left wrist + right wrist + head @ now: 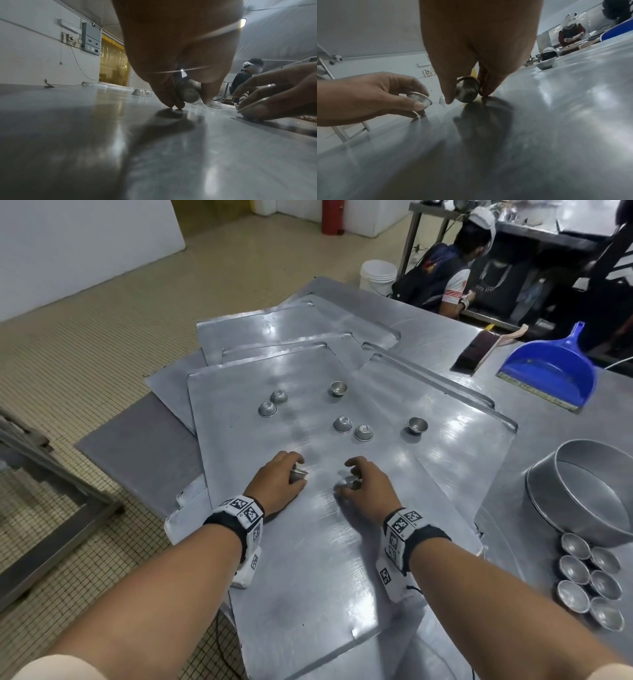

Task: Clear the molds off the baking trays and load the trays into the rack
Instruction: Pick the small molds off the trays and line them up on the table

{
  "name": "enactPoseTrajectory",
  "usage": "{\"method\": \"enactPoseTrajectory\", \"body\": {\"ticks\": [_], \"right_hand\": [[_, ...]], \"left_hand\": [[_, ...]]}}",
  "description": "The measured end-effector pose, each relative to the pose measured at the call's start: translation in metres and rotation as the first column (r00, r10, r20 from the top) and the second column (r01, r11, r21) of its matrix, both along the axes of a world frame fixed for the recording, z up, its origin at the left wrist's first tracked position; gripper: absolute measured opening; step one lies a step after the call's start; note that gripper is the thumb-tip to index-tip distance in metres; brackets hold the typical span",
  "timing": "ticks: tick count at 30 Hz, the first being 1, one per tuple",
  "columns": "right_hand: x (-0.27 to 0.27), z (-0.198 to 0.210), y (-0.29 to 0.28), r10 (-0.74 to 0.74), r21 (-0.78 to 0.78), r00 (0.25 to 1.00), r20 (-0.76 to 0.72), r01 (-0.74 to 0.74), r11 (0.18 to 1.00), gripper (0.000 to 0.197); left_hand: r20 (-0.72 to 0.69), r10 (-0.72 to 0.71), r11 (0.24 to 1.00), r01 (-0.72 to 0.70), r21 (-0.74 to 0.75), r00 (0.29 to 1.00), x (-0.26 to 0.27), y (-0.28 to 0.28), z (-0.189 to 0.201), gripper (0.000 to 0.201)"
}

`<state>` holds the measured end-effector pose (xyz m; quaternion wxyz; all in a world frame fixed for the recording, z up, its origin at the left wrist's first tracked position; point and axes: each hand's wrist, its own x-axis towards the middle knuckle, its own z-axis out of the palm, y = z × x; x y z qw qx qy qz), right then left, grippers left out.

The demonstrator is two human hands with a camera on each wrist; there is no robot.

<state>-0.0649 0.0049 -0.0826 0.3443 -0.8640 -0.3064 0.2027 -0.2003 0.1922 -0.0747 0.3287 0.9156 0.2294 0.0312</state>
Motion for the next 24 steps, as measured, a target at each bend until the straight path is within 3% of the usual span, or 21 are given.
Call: {"method": "enactPoseTrajectory", "body": {"ticks": [2, 5, 11, 13, 16, 17, 20, 24], "right_hand": [[-0.001, 0.000, -0.002, 0.044, -0.031, 0.999, 0.012, -0.043, 0.999, 0.055], [-0.002, 0.003, -0.003, 0.074, -0.079, 0.997, 0.021, -0.072, 0.994, 0.061], [-0.005, 0.006, -0.008, 0.094, -0.153, 0.993, 0.064, -0.083, 0.985, 0.064], [-0.007, 0.008, -0.012, 0.096, -0.166, 0.994, 0.058, -0.085, 0.982, 0.067], [-0.009, 0.013, -0.021, 0.109, -0.177, 0.993, 0.047, -0.099, 0.979, 0.068], [-0.010, 0.015, -0.025, 0.116, -0.179, 0.992, 0.046, -0.106, 0.978, 0.067], [-0.014, 0.021, -0.036, 0.133, -0.167, 0.990, 0.053, -0.122, 0.978, 0.063], [-0.018, 0.031, -0.058, 0.148, -0.152, 0.986, 0.074, -0.135, 0.979, 0.059]], "left_hand": [[-0.004, -0.017, 1.000, 0.017, 0.024, 1.000, -0.006, -0.001, -0.001, 0.016], [-0.039, -0.013, 0.999, 0.015, 0.034, 0.999, -0.012, -0.002, -0.002, 0.013], [-0.068, 0.002, 0.999, 0.001, 0.048, 0.998, -0.020, -0.009, 0.000, 0.024], [-0.054, 0.029, 0.999, -0.028, 0.018, 0.998, -0.022, -0.012, 0.002, 0.034], [-0.087, 0.024, 1.000, -0.026, -0.011, 0.996, -0.026, -0.019, 0.005, 0.068], [-0.101, 0.024, 1.000, -0.024, -0.004, 0.995, -0.026, -0.023, 0.008, 0.070], [-0.143, 0.006, 0.999, 0.000, 0.041, 0.990, -0.028, -0.033, 0.016, 0.055], [-0.138, 0.009, 0.998, 0.000, 0.064, 0.990, -0.035, -0.053, 0.032, 0.052]]}}
